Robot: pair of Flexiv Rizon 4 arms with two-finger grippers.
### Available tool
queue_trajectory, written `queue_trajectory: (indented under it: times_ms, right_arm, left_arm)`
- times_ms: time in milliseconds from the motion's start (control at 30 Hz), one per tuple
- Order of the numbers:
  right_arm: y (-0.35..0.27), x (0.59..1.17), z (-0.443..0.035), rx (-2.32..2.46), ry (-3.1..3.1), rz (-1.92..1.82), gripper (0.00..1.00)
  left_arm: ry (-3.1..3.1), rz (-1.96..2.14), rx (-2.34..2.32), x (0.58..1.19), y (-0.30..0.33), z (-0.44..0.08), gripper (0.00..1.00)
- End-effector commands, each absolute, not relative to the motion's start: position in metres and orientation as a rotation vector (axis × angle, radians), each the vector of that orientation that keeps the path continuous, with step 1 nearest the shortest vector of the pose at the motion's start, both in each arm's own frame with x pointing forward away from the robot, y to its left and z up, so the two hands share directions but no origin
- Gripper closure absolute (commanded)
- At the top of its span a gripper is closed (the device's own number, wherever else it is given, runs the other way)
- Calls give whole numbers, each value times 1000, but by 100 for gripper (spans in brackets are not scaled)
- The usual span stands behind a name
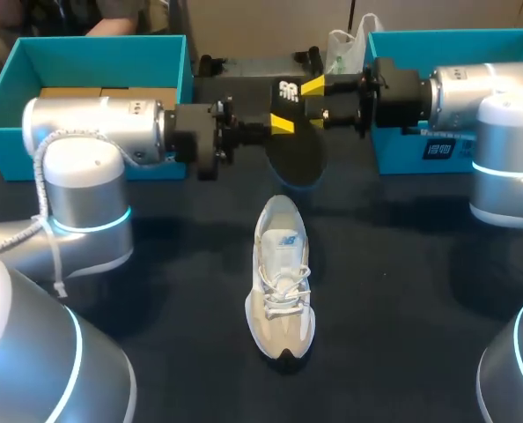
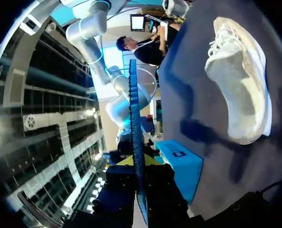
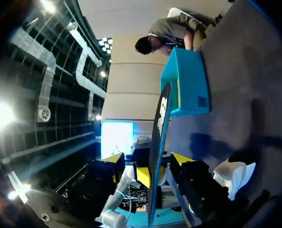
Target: Take the shoe out of the shoebox, open the shoe tongue, remove and reinsert the insole, then place the shoe into the shoebox
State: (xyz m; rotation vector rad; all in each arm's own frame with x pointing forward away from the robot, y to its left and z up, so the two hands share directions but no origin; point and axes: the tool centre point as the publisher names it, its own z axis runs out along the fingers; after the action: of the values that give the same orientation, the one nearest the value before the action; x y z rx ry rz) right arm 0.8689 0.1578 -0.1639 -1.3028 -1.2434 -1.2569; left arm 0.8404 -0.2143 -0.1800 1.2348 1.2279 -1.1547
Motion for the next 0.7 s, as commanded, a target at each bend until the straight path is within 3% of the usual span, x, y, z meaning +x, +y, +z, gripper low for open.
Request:
queue_trajectory:
  times_ms: [33,233,300,700]
  right_arm:
    - [143,856,-158,-1312,-1273,-1243,0]
    - [132,851,-155,-1283,-1318,-1238,0]
    - [127,848,-155,-1304,-1309,-1250,0]
    - [127,848,-155,-1304,-1309,-1250,0]
  left_arm:
    - [1334,-1203,1157,827,-177,-168,100]
    - [1733,-1609,847,823,-154,-162,100]
    - [1674,-1361,948,809,-151,-150,100]
    - [1674,-1361,948,809,-151,-150,100]
